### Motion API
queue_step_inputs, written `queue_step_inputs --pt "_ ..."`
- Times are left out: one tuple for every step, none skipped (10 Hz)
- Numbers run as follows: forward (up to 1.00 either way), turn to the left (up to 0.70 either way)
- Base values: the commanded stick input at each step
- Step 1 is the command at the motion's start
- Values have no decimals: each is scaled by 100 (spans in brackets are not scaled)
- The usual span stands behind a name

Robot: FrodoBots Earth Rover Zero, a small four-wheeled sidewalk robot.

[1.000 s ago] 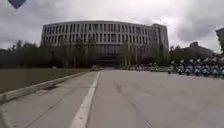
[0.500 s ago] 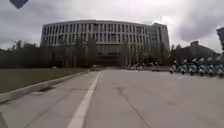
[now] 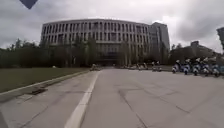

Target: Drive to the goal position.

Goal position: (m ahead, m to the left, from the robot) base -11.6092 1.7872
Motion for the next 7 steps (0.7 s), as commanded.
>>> queue_step_inputs --pt "70 0" --pt "70 0" --pt "70 0" --pt "70 0" --pt "70 0" --pt "70 0" --pt "70 0"
